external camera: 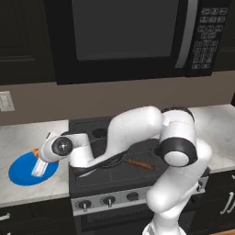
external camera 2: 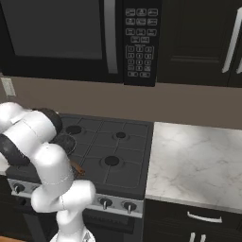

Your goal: Pick the croissant and place it on the pan. Then turn on the stove to warm the croissant.

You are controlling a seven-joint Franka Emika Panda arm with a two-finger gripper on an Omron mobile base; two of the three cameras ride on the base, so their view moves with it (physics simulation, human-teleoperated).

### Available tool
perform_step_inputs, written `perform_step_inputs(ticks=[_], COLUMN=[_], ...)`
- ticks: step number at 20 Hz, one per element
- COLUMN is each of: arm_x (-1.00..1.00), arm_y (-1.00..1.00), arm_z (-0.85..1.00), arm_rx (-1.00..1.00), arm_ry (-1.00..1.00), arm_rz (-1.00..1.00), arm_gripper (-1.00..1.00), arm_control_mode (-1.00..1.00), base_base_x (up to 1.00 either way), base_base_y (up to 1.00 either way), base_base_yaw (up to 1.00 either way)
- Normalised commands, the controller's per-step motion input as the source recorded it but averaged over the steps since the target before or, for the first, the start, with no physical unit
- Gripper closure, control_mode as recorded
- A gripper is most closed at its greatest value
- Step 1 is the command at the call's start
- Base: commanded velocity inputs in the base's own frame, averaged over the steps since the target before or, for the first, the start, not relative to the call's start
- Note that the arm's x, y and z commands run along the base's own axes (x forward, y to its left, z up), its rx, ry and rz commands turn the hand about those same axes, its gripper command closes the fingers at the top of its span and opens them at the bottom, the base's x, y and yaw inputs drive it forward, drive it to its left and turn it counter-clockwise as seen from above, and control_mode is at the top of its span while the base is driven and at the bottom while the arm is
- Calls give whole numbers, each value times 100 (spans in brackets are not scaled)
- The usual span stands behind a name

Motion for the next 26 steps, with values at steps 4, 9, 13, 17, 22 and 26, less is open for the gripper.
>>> perform_step_inputs(ticks=[4,9,13,17,22,26], arm_x=[-16,-3,0,-2,-3,-17], arm_y=[-60,-47,-30,-12,-20,-50], arm_z=[56,93,100,100,97,62], arm_rx=[13,18,17,10,2,0], arm_ry=[0,3,6,8,15,17], arm_rz=[0,0,0,0,0,0], arm_gripper=[100,100,100,100,100,100], arm_control_mode=[-100,-100,-100,-100,-100,-100], base_base_x=[0,0,0,0,0,0], base_base_y=[0,0,0,0,0,0], base_base_yaw=[0,0,0,0,0,0])
